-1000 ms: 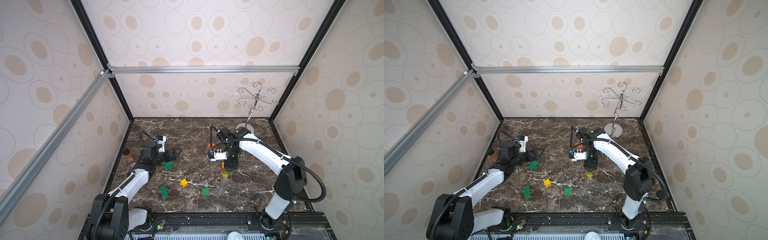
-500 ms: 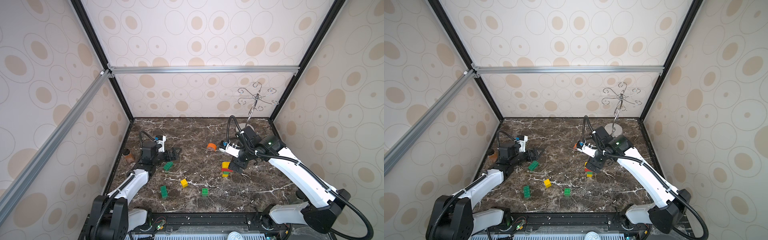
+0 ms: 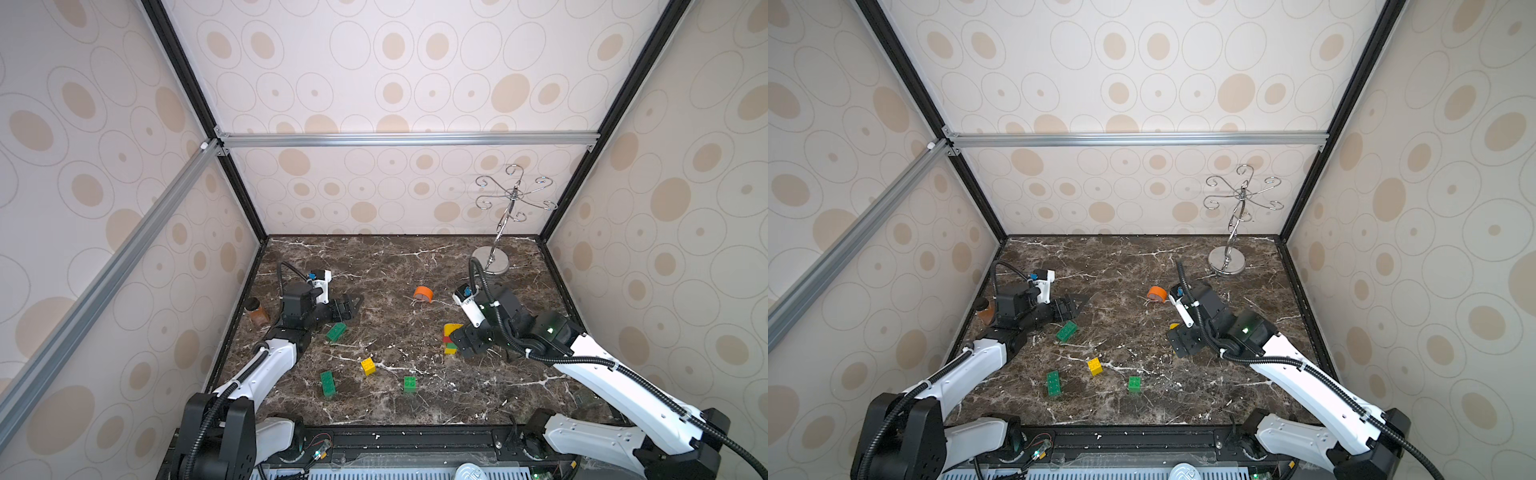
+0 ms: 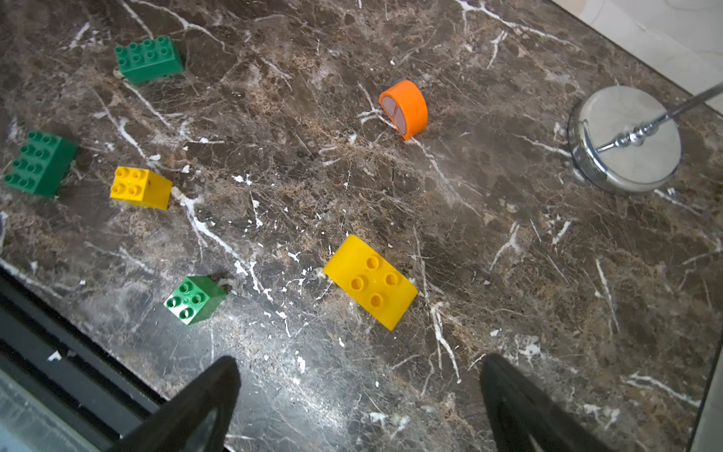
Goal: Assemble an ice cream with lego
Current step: Adjust the lego brick at the center of the board.
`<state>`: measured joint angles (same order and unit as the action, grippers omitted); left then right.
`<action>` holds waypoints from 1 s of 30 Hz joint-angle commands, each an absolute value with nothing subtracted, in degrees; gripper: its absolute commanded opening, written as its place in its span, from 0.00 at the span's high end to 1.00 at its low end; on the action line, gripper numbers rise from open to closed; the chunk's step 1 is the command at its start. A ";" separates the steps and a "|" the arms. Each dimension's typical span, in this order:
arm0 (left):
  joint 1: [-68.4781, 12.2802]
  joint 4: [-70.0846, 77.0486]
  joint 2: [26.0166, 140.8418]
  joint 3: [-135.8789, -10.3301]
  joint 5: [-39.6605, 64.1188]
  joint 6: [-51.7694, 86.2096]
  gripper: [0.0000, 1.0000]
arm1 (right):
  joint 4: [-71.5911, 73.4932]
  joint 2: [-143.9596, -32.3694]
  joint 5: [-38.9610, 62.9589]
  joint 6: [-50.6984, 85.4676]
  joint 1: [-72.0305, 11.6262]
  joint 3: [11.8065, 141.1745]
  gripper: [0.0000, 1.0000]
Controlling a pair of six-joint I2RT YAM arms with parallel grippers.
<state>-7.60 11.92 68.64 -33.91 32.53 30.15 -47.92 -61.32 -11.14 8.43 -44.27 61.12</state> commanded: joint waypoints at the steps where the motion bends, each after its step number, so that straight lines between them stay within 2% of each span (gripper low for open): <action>1: -7.31 13.68 66.84 -33.68 33.38 31.28 0.00 | -45.01 -60.50 -20.59 21.45 -45.42 58.31 0.02; 6: -7.32 13.27 65.95 -33.53 33.55 31.39 0.00 | -41.13 -57.77 -25.75 30.97 -47.68 51.95 0.02; 11: -7.36 13.10 64.72 -33.21 33.18 31.29 0.00 | -35.19 -57.10 -28.43 33.46 -51.72 47.98 0.02; 15: -7.29 12.95 64.09 -33.13 32.87 31.29 0.00 | -30.47 -57.95 -33.80 34.11 -55.74 45.62 0.02; 30: -7.30 12.78 62.84 -32.70 32.25 31.29 0.00 | -6.81 -55.37 -45.12 28.41 -61.63 29.80 0.02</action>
<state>-7.60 11.94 64.03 -32.73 32.45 30.68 -13.41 -55.99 -40.16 29.50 -60.69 31.44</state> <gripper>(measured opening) 0.999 0.985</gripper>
